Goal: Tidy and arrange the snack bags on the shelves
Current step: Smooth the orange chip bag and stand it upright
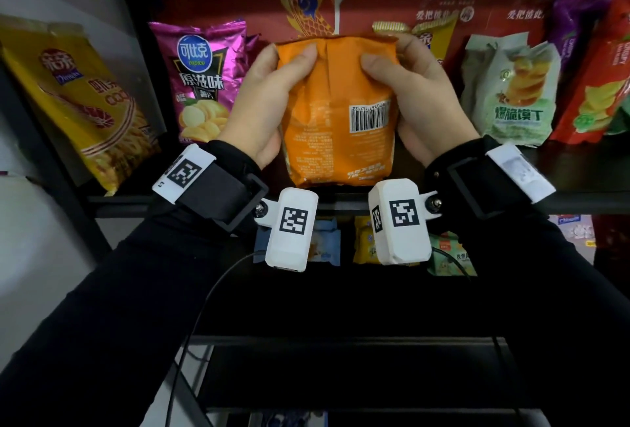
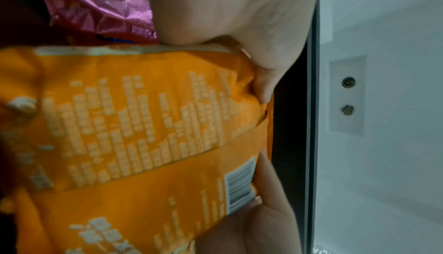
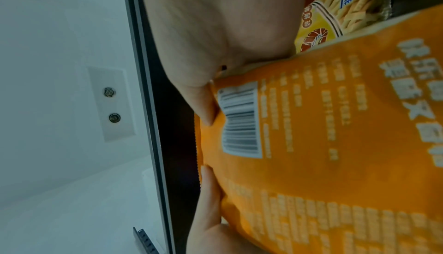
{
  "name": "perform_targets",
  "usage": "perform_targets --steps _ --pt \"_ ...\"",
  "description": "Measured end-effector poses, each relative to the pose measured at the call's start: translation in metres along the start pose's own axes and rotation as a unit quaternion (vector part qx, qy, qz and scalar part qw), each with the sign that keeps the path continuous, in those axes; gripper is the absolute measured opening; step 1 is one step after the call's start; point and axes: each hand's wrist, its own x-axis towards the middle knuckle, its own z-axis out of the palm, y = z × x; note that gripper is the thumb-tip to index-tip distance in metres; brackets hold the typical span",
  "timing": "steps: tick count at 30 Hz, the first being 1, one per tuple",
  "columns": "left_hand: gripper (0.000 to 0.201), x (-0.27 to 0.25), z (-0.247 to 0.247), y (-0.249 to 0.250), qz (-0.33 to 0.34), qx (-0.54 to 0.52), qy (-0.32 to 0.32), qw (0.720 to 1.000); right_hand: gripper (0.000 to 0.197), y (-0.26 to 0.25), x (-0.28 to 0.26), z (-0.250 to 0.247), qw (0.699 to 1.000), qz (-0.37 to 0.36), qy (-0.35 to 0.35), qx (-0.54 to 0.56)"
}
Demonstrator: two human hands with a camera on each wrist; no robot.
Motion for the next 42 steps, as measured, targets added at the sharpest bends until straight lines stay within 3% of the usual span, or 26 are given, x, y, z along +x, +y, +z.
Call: perform_targets --steps 5,10,12,15,19,21,23,25,27,29,31,33,35,38,42 --pt "0.009 -0.003 0.004 0.004 -0.014 -0.035 0.007 0.999 0.024 0.000 0.000 0.003 1.000 -0.012 0.005 0.006" --pt "0.018 -0.003 0.005 0.016 -0.013 -0.075 0.063 0.995 0.070 0.000 -0.002 -0.004 0.985 0.079 -0.088 -0.125" --pt "0.033 -0.005 0.006 0.020 -0.007 -0.070 0.045 0.997 0.067 -0.001 -0.004 -0.009 0.978 0.077 -0.096 -0.170" --pt "0.057 -0.007 0.001 0.020 -0.051 -0.076 -0.019 0.996 0.054 -0.004 -0.008 -0.014 0.979 -0.025 -0.036 -0.201" --pt "0.085 -0.005 -0.012 0.021 -0.260 -0.104 -0.103 0.954 0.053 0.000 -0.012 -0.015 0.945 -0.180 -0.016 -0.274" --pt "0.080 -0.007 -0.016 0.021 -0.262 -0.128 -0.121 0.949 0.056 0.004 -0.012 -0.018 0.937 -0.188 -0.021 -0.293" --pt "0.061 -0.008 -0.016 0.019 -0.218 -0.109 -0.086 0.966 0.065 0.008 -0.010 -0.021 0.948 -0.137 -0.029 -0.287" --pt "0.053 -0.007 -0.019 0.013 -0.162 -0.084 -0.053 0.982 0.073 0.011 -0.012 -0.022 0.972 -0.037 -0.026 -0.230" --pt "0.068 -0.008 -0.025 0.006 -0.120 -0.078 -0.072 0.987 0.069 0.012 -0.015 -0.027 0.992 0.079 -0.007 -0.095" --pt "0.090 -0.012 -0.031 0.000 -0.092 -0.050 -0.098 0.990 0.047 0.008 -0.016 -0.031 0.983 0.176 -0.003 0.046" --pt "0.103 -0.014 -0.034 -0.005 -0.076 0.021 -0.142 0.987 0.045 0.003 -0.019 -0.029 0.972 0.223 -0.035 0.062" --pt "0.108 -0.012 -0.032 -0.009 -0.084 0.099 -0.177 0.976 0.043 0.008 -0.019 -0.019 0.981 0.188 -0.042 -0.002" --pt "0.097 -0.008 -0.027 -0.013 -0.099 0.112 -0.158 0.976 0.048 0.018 -0.019 -0.010 0.992 0.112 0.008 -0.051" --pt "0.062 -0.001 -0.018 -0.018 -0.103 0.086 -0.068 0.989 0.075 0.028 -0.022 -0.005 0.995 0.039 0.024 -0.088" --pt "0.027 0.001 -0.010 -0.033 -0.038 0.095 -0.061 0.993 0.077 0.031 -0.019 -0.007 0.996 0.050 0.012 -0.070"
